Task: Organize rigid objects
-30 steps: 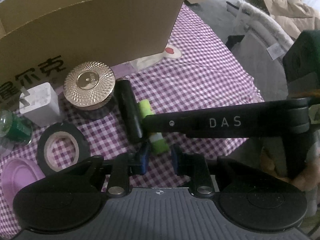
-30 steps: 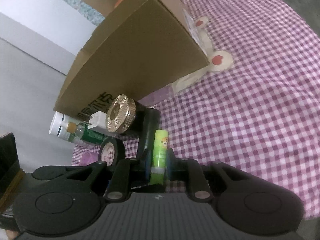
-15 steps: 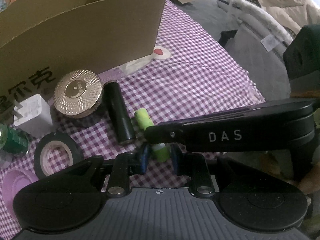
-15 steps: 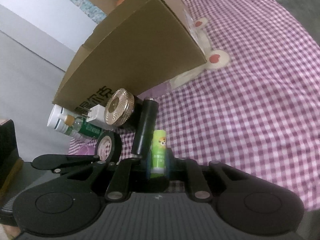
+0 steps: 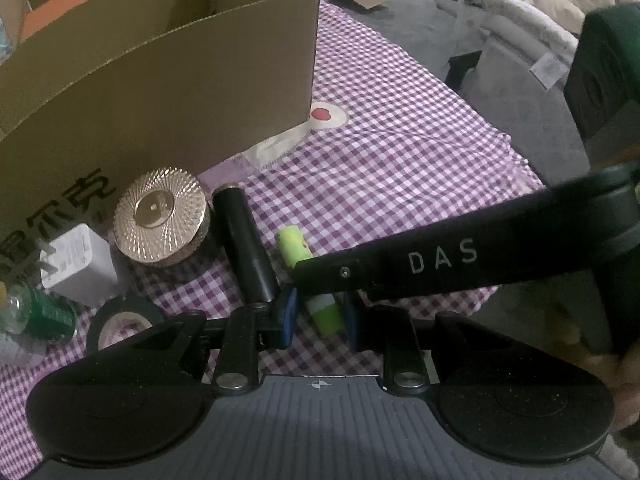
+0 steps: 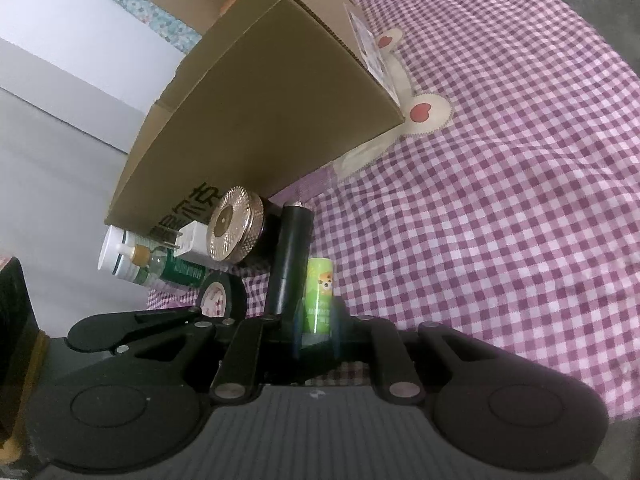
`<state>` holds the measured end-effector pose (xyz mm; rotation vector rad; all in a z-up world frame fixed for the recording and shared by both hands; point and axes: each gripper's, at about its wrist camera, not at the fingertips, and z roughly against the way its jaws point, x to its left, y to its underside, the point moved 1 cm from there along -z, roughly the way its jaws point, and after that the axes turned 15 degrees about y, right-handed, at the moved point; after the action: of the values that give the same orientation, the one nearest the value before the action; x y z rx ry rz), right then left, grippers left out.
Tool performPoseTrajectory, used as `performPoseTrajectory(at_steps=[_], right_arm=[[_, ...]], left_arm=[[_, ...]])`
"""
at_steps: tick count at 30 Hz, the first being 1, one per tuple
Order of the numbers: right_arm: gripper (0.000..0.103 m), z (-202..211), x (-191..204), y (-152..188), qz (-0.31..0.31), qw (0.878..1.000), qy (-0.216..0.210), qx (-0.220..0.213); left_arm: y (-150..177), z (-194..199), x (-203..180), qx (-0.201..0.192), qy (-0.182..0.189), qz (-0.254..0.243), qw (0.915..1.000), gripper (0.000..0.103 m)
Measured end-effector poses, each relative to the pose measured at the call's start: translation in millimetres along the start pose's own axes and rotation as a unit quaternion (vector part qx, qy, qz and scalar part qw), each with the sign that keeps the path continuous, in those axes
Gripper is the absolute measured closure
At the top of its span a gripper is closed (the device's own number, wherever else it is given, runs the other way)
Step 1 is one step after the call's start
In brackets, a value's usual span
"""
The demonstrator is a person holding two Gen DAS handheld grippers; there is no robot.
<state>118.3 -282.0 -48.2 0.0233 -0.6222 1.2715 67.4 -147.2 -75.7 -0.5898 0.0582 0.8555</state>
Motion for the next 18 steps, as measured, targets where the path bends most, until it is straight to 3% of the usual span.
performPoseTrajectory(at_steps=[18], right_arm=[[0.086,15.0,-8.2,1.5,-0.024,0.999,-0.037,-0.02]], left_arm=[[-5.2,16.2,-5.2,-0.031,-0.003,-0.001,0.9995,0.08]])
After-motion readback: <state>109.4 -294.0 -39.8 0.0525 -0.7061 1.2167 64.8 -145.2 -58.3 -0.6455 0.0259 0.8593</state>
